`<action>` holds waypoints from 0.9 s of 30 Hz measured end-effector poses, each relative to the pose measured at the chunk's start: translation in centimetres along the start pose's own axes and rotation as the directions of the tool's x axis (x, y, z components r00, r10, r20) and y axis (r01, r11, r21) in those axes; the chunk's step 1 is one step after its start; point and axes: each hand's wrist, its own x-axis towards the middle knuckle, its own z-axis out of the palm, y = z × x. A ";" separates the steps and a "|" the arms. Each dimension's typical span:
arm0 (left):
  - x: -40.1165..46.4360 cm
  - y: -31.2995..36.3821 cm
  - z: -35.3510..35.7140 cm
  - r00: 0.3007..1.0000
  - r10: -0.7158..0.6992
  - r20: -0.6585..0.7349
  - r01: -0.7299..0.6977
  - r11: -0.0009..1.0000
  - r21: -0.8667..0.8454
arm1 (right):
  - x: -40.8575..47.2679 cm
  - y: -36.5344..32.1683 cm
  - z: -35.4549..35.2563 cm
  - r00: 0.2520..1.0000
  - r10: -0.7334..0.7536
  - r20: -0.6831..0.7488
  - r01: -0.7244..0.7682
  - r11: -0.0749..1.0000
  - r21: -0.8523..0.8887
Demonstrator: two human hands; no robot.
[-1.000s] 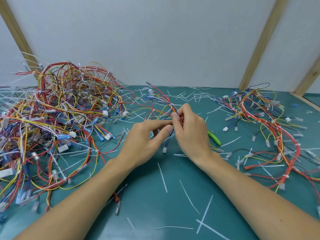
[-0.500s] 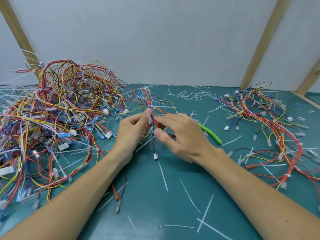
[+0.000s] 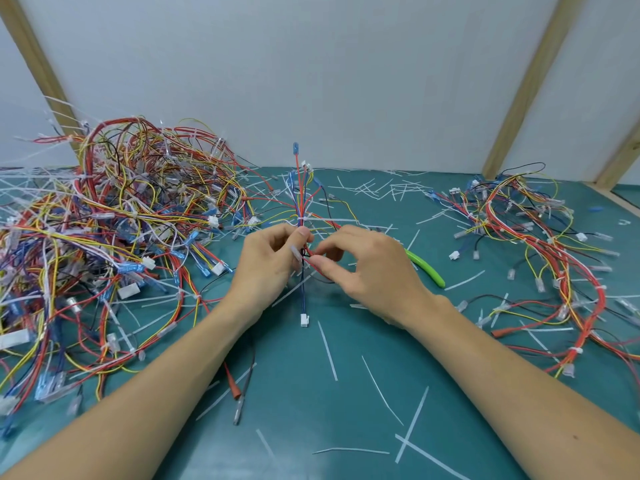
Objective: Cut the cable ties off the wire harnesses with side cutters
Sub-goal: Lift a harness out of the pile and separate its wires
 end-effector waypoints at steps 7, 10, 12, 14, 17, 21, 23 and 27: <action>-0.1 0.6 -0.6 0.977 0.209 0.046 -0.210 0.977 0.034 | 0.1 1.4 -0.2 0.976 0.119 0.182 -0.103 0.990 -0.095; 0.1 0.8 -0.9 0.962 0.271 -0.038 -0.271 0.962 0.028 | 0.2 1.4 -0.4 0.983 0.087 0.160 -0.070 0.992 -0.106; 0.3 0.9 -1.2 0.956 0.271 -0.115 -0.275 0.961 -0.021 | 0.2 1.1 -0.5 0.988 0.072 0.138 -0.058 0.993 -0.104; 0.6 0.9 -1.6 0.953 0.240 -0.185 -0.258 0.963 -0.076 | 0.1 0.7 -0.6 0.991 0.046 0.124 -0.037 0.997 -0.072; 1.0 0.7 -1.9 0.955 0.139 -0.263 -0.190 0.965 -0.179 | 0.2 0.4 -0.8 0.989 0.040 0.141 -0.040 0.999 -0.003; 1.1 0.8 -1.6 0.971 0.044 -0.233 -0.113 0.950 -0.290 | 0.1 0.0 -0.9 0.997 0.064 0.054 -0.057 0.991 -0.118; 1.0 1.1 -1.5 0.984 0.025 -0.174 -0.081 0.944 -0.320 | -0.1 -0.1 -0.7 0.998 0.053 0.030 -0.048 0.986 -0.160; 0.6 1.6 -1.4 0.998 0.057 -0.025 -0.062 0.966 -0.251 | -0.1 -0.2 -0.1 0.993 0.002 0.118 0.016 0.988 -0.153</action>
